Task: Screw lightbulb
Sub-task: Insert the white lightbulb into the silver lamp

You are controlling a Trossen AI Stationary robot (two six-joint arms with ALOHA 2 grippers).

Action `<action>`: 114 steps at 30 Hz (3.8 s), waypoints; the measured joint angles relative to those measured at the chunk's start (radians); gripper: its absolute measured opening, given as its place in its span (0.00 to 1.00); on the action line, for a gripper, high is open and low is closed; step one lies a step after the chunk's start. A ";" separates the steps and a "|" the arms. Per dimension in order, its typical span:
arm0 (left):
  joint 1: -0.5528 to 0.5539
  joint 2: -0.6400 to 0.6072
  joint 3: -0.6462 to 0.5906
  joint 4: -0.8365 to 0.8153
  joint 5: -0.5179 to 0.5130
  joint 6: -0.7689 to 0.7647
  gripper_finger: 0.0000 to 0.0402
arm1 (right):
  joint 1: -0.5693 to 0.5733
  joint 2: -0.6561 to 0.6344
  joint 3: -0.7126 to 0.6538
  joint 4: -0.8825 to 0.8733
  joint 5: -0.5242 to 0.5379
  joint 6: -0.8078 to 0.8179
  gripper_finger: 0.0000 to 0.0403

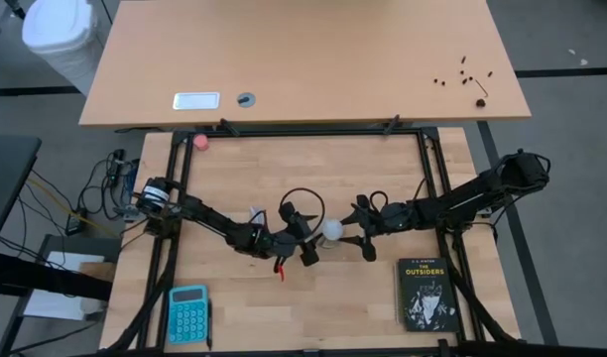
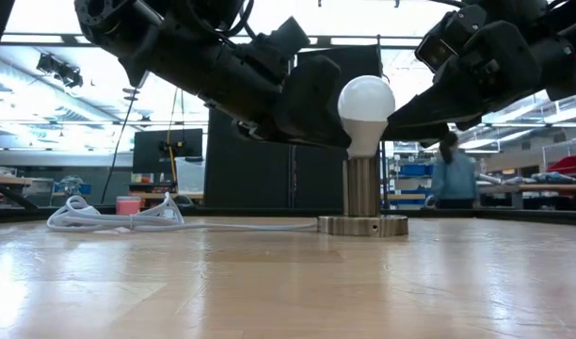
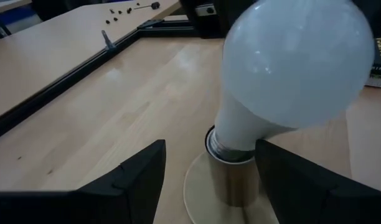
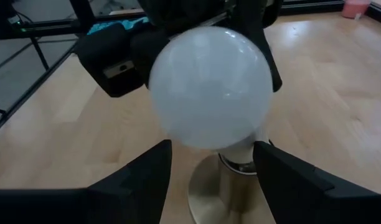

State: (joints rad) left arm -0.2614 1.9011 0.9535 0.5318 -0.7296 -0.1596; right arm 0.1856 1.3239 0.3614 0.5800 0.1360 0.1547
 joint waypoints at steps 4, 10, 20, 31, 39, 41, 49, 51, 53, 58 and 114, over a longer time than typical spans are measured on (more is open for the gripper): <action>0.000 0.000 0.000 0.001 0.000 0.000 0.63 | -0.007 0.000 0.000 -0.005 0.012 0.006 0.59; 0.000 0.000 0.000 0.002 0.000 -0.001 0.63 | -0.034 0.000 0.000 0.004 0.001 0.009 0.59; 0.014 0.000 0.000 0.001 -0.002 -0.001 0.63 | -0.092 0.000 0.000 0.017 -0.058 0.042 0.58; 0.018 0.000 0.000 -0.031 -0.005 0.003 0.63 | -0.123 0.000 0.000 0.017 -0.096 0.052 0.58; 0.010 -0.011 0.000 -0.030 0.021 0.026 0.63 | -0.130 0.000 0.000 0.017 -0.096 0.052 0.58; 0.010 -0.017 0.000 -0.025 0.021 0.030 0.63 | -0.130 0.000 0.000 0.017 -0.097 0.052 0.58; 0.021 -0.023 0.000 -0.019 -0.008 0.056 0.63 | -0.130 0.000 0.000 0.012 -0.104 0.053 0.58; 0.028 -0.023 0.000 -0.020 -0.010 0.054 0.63 | -0.130 0.000 0.000 0.013 -0.104 0.053 0.58; 0.036 -0.023 0.000 -0.019 -0.010 0.047 0.63 | -0.129 0.000 0.000 0.014 -0.104 0.053 0.58; 0.049 -0.023 0.000 -0.016 -0.009 0.047 0.63 | -0.129 0.000 0.000 0.021 -0.104 0.053 0.58; 0.079 -0.043 0.000 -0.057 0.042 0.103 0.63 | -0.168 0.000 0.000 0.010 -0.115 0.003 0.57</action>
State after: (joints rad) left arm -0.1825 1.8576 0.9535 0.4745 -0.6876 -0.0564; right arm 0.0174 1.3239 0.3614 0.5903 0.0212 0.1581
